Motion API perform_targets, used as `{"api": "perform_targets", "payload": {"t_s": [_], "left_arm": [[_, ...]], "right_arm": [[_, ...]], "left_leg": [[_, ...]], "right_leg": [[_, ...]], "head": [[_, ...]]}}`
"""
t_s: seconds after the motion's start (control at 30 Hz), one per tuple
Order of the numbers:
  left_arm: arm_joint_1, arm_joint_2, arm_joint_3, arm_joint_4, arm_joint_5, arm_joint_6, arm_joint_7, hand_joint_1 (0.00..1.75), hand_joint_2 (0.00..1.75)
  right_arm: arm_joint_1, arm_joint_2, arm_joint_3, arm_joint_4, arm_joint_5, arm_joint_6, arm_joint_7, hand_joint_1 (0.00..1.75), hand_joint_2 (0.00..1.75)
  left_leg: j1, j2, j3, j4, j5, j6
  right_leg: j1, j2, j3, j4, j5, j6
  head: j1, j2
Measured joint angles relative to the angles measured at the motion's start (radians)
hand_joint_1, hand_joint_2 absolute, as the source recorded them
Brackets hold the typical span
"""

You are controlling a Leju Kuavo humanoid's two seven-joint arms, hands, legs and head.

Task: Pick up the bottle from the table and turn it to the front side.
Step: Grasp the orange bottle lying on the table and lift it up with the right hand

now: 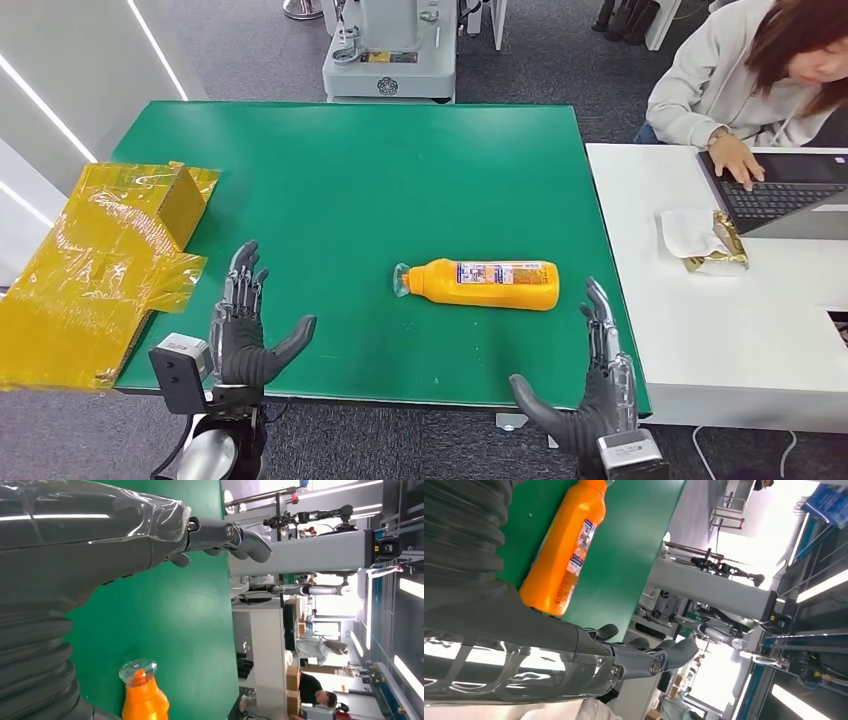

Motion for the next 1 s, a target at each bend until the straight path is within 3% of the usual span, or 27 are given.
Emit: {"api": "perform_targets", "payload": {"t_s": [0.37,0.7,1.0], "left_arm": [[-0.049,-0.027,-0.014,0.049,-0.018,-0.066,-0.010,0.00,1.75],[-0.105,-0.035,-0.039,0.133,-0.002,-0.107,-0.033,0.00,1.75],[-0.154,-0.035,-0.059,0.214,0.034,-0.125,-0.057,0.00,1.75]], "right_arm": [[-0.117,-0.010,-0.055,0.037,0.192,-0.003,0.085,0.00,1.75],[-0.267,-0.139,-0.108,0.254,0.221,-0.016,0.123,0.00,1.75],[-0.439,-0.223,-0.087,0.439,0.201,0.036,0.159,0.00,1.75]], "left_leg": [[0.000,0.000,0.000,0.000,0.000,0.000],[0.000,0.000,0.000,0.001,0.001,0.000],[0.000,0.000,0.000,0.001,0.001,0.001]], "right_leg": [[0.000,0.000,0.000,0.000,0.001,0.000],[-0.001,0.000,0.000,0.000,0.002,0.001],[-0.001,0.001,0.000,0.000,0.002,0.001]], "head": [[0.000,0.000],[0.000,0.000],[0.000,0.000]]}}
